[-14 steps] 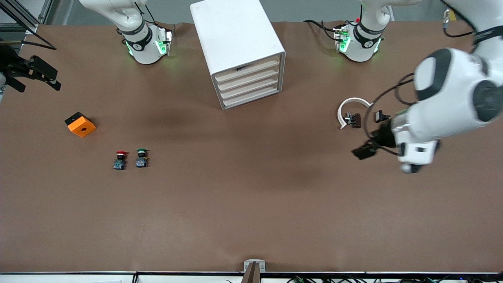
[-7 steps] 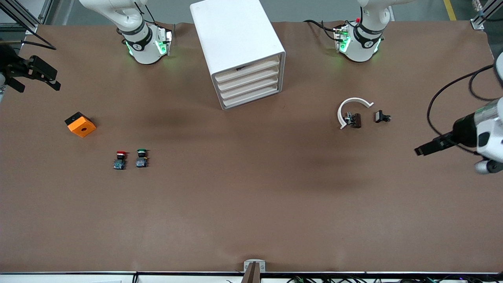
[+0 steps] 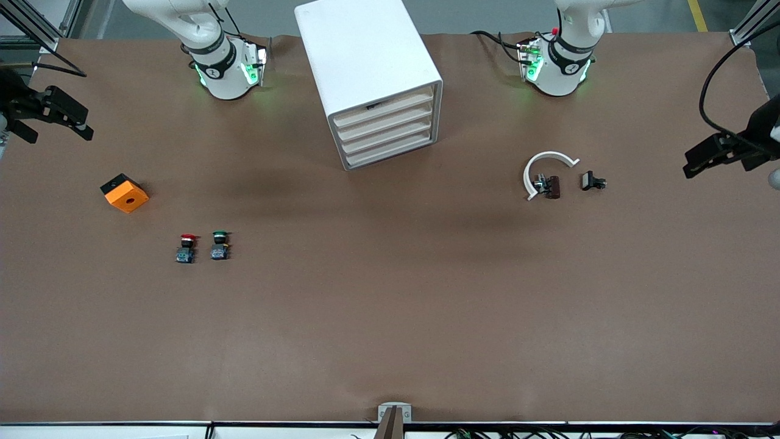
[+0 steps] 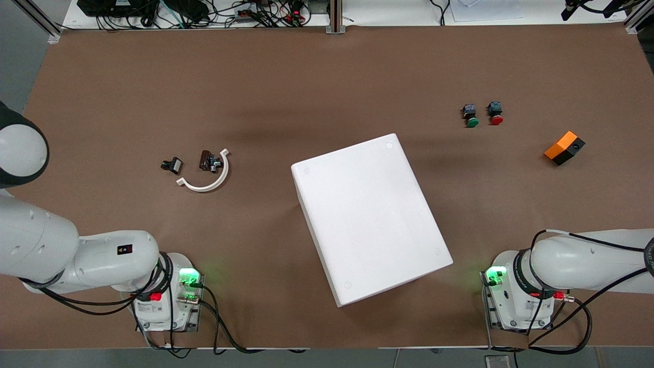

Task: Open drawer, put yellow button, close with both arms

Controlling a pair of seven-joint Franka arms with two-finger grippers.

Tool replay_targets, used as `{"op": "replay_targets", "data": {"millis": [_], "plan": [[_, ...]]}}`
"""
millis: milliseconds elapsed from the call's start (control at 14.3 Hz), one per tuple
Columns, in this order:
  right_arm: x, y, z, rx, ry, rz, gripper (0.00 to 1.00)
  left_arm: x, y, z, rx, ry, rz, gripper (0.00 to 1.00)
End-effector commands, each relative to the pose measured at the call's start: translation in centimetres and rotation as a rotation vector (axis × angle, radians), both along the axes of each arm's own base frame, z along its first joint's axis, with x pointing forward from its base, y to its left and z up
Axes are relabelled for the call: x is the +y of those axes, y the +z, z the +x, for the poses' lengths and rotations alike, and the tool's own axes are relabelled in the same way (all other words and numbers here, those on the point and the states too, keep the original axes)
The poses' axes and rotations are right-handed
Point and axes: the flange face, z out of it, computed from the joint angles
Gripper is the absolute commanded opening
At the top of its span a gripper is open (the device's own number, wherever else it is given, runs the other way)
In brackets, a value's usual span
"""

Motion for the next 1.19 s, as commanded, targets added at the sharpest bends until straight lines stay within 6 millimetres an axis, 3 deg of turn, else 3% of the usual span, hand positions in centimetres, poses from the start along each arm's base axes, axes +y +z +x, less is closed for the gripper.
{"op": "replay_targets", "data": {"millis": [0, 210, 560, 1120], "plan": [[-0.2, 0.6, 0.2, 0.001, 0.004, -0.009, 1.0, 0.1, 0.3, -3.4, 0.019, -0.039, -0.024, 1.0], [-0.3, 0.7, 0.2, -0.001, 0.004, -0.011, 1.0, 0.0, 0.7, -5.2, 0.022, -0.029, -0.037, 1.0], [-0.3, 1.0, 0.2, -0.009, 0.002, -0.01, 1.0, -0.9, 0.6, -5.1, 0.025, -0.034, -0.035, 1.0], [-0.4, 1.0, 0.3, -0.006, -0.002, -0.01, 1.0, 0.5, 0.6, -4.7, 0.049, -0.013, -0.01, 1.0]]}}
